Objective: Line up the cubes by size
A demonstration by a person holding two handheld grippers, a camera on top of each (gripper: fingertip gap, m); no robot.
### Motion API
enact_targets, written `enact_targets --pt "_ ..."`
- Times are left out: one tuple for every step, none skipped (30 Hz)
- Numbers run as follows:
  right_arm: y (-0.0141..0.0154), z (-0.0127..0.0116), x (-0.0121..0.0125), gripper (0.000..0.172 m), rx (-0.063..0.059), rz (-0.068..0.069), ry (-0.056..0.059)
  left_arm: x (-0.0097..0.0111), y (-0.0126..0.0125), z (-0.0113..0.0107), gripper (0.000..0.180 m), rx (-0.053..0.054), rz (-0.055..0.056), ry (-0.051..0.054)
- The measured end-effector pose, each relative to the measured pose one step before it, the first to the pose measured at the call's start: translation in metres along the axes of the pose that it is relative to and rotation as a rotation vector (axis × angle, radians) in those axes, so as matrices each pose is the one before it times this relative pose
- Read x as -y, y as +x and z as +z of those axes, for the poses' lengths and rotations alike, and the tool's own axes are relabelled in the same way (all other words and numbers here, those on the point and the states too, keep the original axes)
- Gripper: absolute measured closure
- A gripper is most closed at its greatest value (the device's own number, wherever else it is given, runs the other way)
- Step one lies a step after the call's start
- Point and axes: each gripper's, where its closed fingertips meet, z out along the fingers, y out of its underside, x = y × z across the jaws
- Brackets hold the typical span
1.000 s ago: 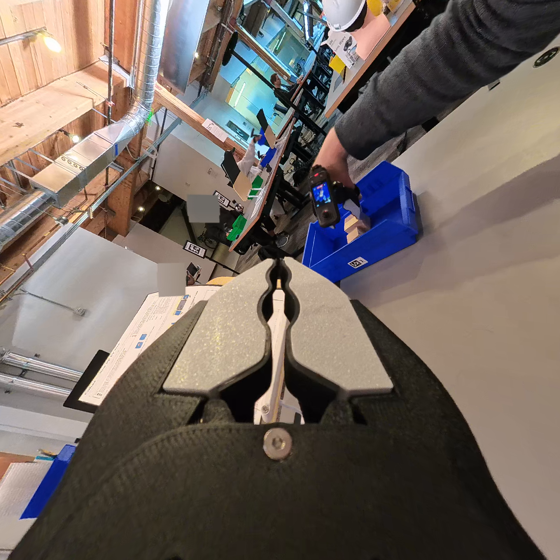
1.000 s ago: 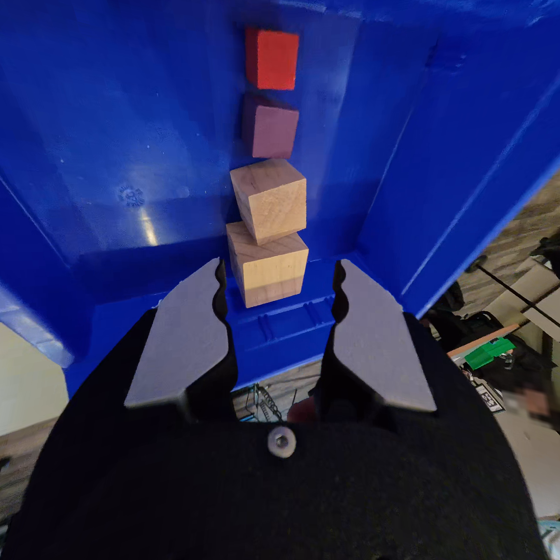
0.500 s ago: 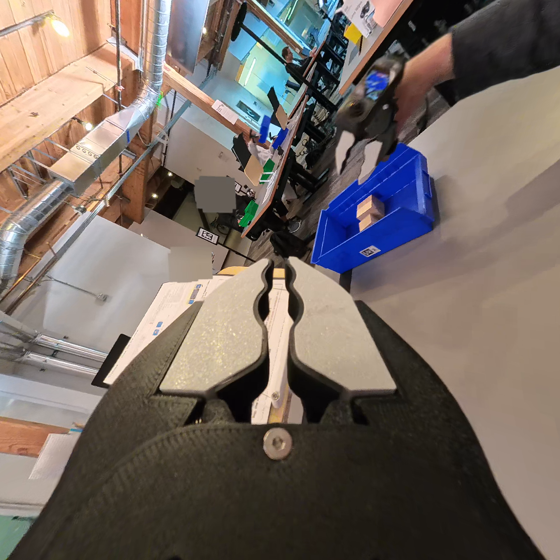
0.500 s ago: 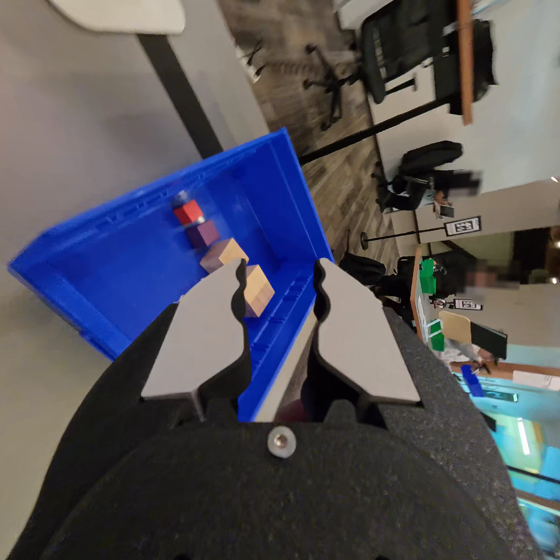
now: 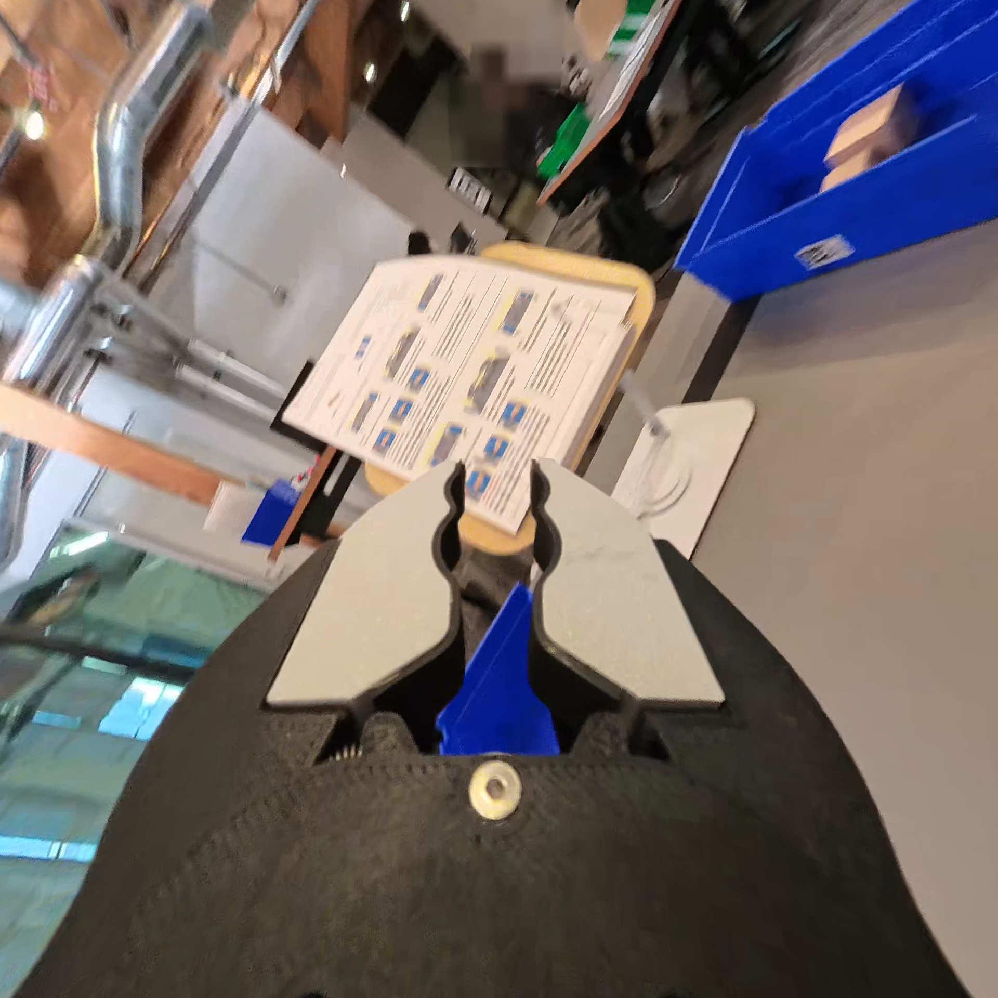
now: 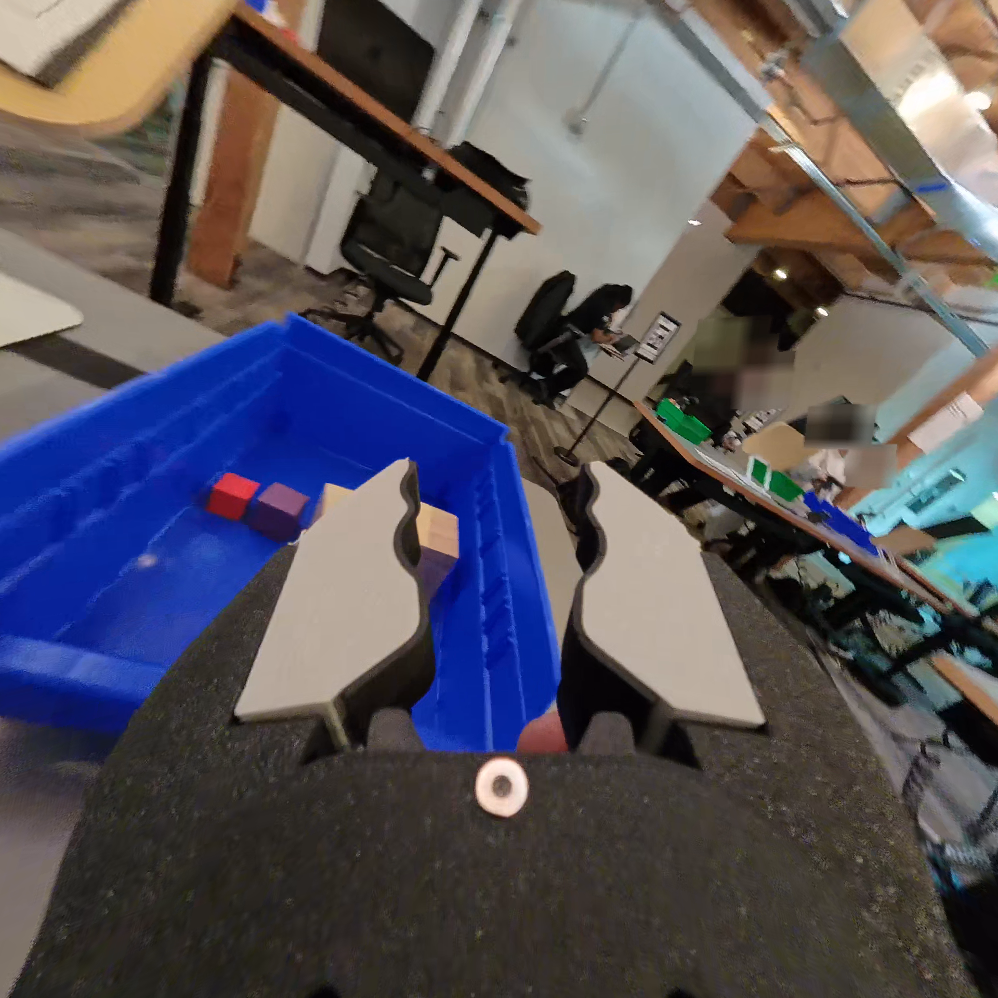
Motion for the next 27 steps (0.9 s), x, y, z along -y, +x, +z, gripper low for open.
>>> enact_targets --pt "0.00778 -0.00010 -0.00947 0.115 -0.0384 0.0249 -0.0070 -0.01618 -0.00573 -0.00081 0.155 0.0255 -0.0223 -0.0398" --pt "0.00594 0.00031 -0.00843 0.115 -0.0271 0.0264 -0.0013 -0.01803 -0.00650 -0.00008 0.153 0.0264 -0.0314 -0.0414" --pt "0.00487 0.00066 -0.00769 0.114 -0.0188 0.0225 -0.0051 -0.02002 -0.00683 0.00060 0.150 0.0272 -0.0404 -0.0411" --pt "0.00396 0.00140 -0.00741 0.113 -0.0120 0.0099 -0.0130 -0.02162 -0.00669 0.00151 0.147 0.0235 -0.0462 -0.0374" --pt "0.00353 0.00233 -0.00691 0.111 -0.0083 -0.0009 -0.0145 -0.02316 -0.00763 0.00261 0.143 0.0249 -0.0505 -0.0364" --pt "0.00415 0.00218 -0.00540 0.108 -0.0101 0.0042 -0.0092 -0.02431 -0.00861 0.00373 0.137 0.0253 -0.0534 -0.0368" --pt "0.00371 0.00210 -0.00404 0.107 -0.0084 0.0120 -0.0031 -0.02370 -0.00940 0.00483 0.130 0.0217 -0.0570 -0.0290" --pt "0.00208 0.00211 -0.00439 0.106 0.0001 0.0151 -0.0089 -0.02319 -0.01078 0.00557 0.124 0.0192 -0.0687 -0.0225" --pt "0.00049 0.00262 -0.00567 0.106 0.0082 0.0173 -0.0213 -0.02307 -0.01174 0.00549 0.119 0.0180 -0.0829 -0.0249" --pt "-0.00031 0.00238 -0.00501 0.106 0.0112 0.0250 -0.0182 -0.02130 -0.01329 0.00489 0.117 0.0257 -0.0810 -0.0188" --pt "0.00067 0.00173 -0.00298 0.105 0.0008 0.0205 -0.0058 -0.01837 -0.01352 0.00401 0.116 0.0289 -0.0709 -0.0052" --pt "0.00061 0.00143 -0.00182 0.106 -0.0022 0.0086 -0.0009 -0.01781 -0.01276 0.00351 0.115 0.0298 -0.0587 -0.0116" --pt "-0.00052 0.00174 -0.00252 0.106 0.0030 0.0000 -0.0060 -0.01779 -0.01136 0.00396 0.113 0.0320 -0.0428 -0.0244" --pt "-0.00114 0.00192 -0.00337 0.106 0.0068 -0.0008 -0.0108 -0.01711 -0.00748 0.00457 0.110 0.0187 -0.0291 -0.0332" --pt "-0.00116 0.00171 -0.00279 0.106 0.0050 0.0061 -0.0050 -0.01458 -0.00283 0.00408 0.109 0.0026 -0.0049 -0.0331" --pt "-0.00124 0.00174 -0.00258 0.107 0.0060 0.0108 -0.0025 -0.01096 -0.00102 0.00330 0.109 0.0011 0.0081 -0.0230" --pt "-0.00210 0.00199 -0.00349 0.108 0.0105 0.0010 -0.0100 -0.00869 0.00022 0.00273 0.109 -0.0016 0.0094 -0.0237" --pt "-0.00195 0.00184 -0.00366 0.109 0.0062 -0.0111 -0.0132 -0.00633 0.00082 0.00300 0.107 -0.0045 0.0089 -0.0227" --pt "-0.00112 0.00105 -0.00128 0.112 0.0006 -0.0072 0.0019 -0.00510 -0.00055 0.00331 0.104 0.0021 0.0053 -0.0218" --pt "-0.00085 0.00032 0.00084 0.116 0.0034 0.0070 0.0135 -0.00442 -0.00082 0.00340 0.102 0.0014 -0.0045 -0.0151" --pt "-0.00098 0.00063 -0.00028 0.118 0.0094 0.0161 0.0044 -0.00408 0.00086 0.00341 0.102 -0.0114 -0.0213 -0.0039" --pt "-0.00084 0.00052 -0.00058 0.120 0.0107 0.0147 0.0025 -0.00534 0.00155 0.00382 0.102 -0.0179 -0.0316 -0.0078" --pt "0.00011 0.00016 0.00031 0.121 0.0043 0.0104 0.0099 -0.00743 -0.00061 0.00424 0.101 -0.0039 -0.0325 -0.0195" --pt "0.00031 0.00037 0.00001 0.121 0.0014 0.0054 0.0069 -0.00725 -0.00092 0.00413 0.101 -0.0014 -0.0276 -0.0182" --pt "0.00043 0.00061 -0.00016 0.120 0.0022 0.0022 0.0014 -0.00517 0.00078 0.00351 0.101 -0.0075 -0.0189 -0.0084" --pt "-0.00042 0.00098 0.00012 0.121 0.0063 0.0006 0.0008 -0.00277 0.00164 0.00312 0.101 -0.0083 -0.0113 0.0002" --pt "0.00009 0.00119 -0.00046 0.121 0.0004 0.0009 -0.0027 0.00048 -0.00087 0.00127 0.101 0.0104 -0.0031 0.0121"
